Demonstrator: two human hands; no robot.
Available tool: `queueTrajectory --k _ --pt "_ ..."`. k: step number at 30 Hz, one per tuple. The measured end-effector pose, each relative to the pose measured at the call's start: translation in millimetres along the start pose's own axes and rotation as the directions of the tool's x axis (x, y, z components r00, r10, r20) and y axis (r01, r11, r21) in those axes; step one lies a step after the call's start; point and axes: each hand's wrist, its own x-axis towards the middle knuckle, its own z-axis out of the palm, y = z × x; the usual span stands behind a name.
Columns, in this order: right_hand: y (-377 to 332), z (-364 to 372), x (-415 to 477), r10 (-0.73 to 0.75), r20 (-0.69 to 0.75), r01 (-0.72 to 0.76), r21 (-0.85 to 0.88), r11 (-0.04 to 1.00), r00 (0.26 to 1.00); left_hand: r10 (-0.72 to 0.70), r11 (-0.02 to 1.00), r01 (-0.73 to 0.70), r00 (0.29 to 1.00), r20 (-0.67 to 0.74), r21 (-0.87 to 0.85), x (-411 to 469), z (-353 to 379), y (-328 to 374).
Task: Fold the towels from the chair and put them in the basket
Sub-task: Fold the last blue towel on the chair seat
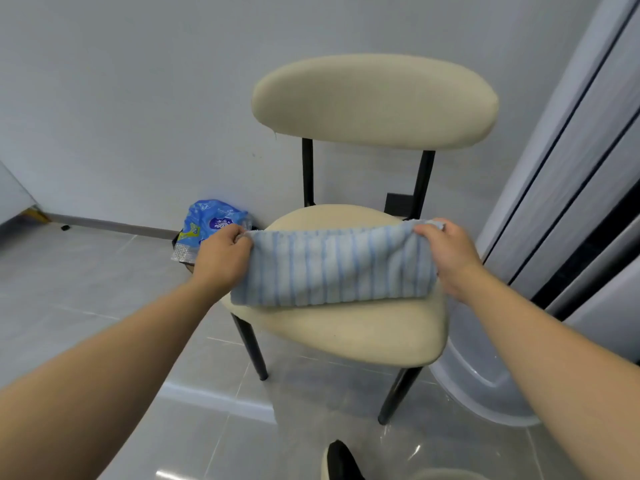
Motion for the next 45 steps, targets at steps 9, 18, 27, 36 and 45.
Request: queueTrajectory --k 9,18,27,36,45 --pt "47 29 46 0.085 0.083 -0.008 -0.670 0.743 0.993 0.039 0.956 -0.061 0.996 0.082 0.288 35 42 -47" --pt "7 80 46 -0.271 0.221 0.296 -0.913 0.279 0.937 0.334 0.695 -0.341 0.933 0.135 0.634 49 67 1" --pt "49 134 76 0.091 0.470 0.396 -0.819 0.415 0.878 0.097 0.735 -0.421 0.841 0.532 0.532 67 120 -13" --pt "50 75 91 0.158 0.278 0.214 -0.919 0.332 0.947 -0.151 0.811 -0.084 0.926 0.346 0.579 83 78 -52" --pt "25 52 50 -0.029 0.501 0.486 -0.822 0.297 0.865 0.260 0.700 -0.483 0.858 0.442 0.526 45 63 -24"
